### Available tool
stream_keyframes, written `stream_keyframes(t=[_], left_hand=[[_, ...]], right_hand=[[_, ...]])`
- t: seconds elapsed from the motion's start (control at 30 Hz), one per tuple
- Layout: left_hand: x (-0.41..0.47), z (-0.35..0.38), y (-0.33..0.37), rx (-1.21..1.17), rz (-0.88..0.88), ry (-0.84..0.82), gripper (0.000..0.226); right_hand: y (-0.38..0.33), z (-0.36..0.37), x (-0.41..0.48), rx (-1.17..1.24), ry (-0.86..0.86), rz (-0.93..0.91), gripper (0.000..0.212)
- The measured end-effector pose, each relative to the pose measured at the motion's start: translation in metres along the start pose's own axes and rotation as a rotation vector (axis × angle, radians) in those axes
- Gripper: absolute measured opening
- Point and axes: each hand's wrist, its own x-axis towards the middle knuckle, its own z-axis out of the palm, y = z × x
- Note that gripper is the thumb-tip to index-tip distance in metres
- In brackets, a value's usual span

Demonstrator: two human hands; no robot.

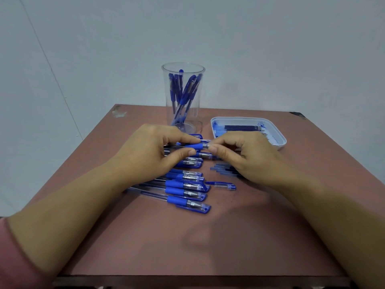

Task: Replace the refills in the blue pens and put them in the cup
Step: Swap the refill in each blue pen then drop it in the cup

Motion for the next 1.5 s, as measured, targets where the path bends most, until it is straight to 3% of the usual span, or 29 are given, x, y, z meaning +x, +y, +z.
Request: stream_keyframes(t=[0.1,0.23,0.43,0.53,0.73,0.87,1.03,1.27,1.4,1.5], left_hand=[[0.0,0.0,0.0,-0.018,0.0,0.009,0.027],[-0.001,0.0,0.001,-0.005,0.0,0.012,0.026],[0.0,-0.001,0.001,0.0,0.0,0.005,0.026],[-0.001,0.0,0.001,0.006,0.006,-0.003,0.026],[0.0,-0.001,0.001,-0.008,0.005,0.005,0.026],[-0.001,0.0,0.0,0.015,0.001,0.002,0.025],[-0.001,0.002,-0.002,0.044,-0.014,-0.026,0.024],[0.001,-0.004,-0.007,0.068,-0.034,0.002,0.023],[0.001,-0.006,-0.008,0.067,-0.024,0.009,0.024],[0.002,-0.007,-0.008,0.063,-0.02,0.018,0.024]], right_hand=[[-0.001,0.0,-0.001,0.066,0.011,-0.004,0.026],[-0.001,0.0,-0.001,0.03,0.037,-0.02,0.008],[-0.003,0.001,-0.002,0.066,0.042,-0.019,0.018],[-0.004,0.001,-0.002,0.02,0.029,-0.029,0.006],[-0.006,0.0,-0.003,0.073,0.008,-0.013,0.019],[-0.008,0.001,-0.002,0.046,0.026,-0.025,0.009],[-0.007,0.001,-0.001,0.039,-0.029,0.043,0.008],[-0.002,-0.02,-0.013,-0.114,-0.157,0.076,0.036],[-0.002,-0.025,-0.016,-0.202,-0.285,0.037,0.037],[-0.005,-0.023,-0.016,-0.25,-0.358,0.012,0.021]])
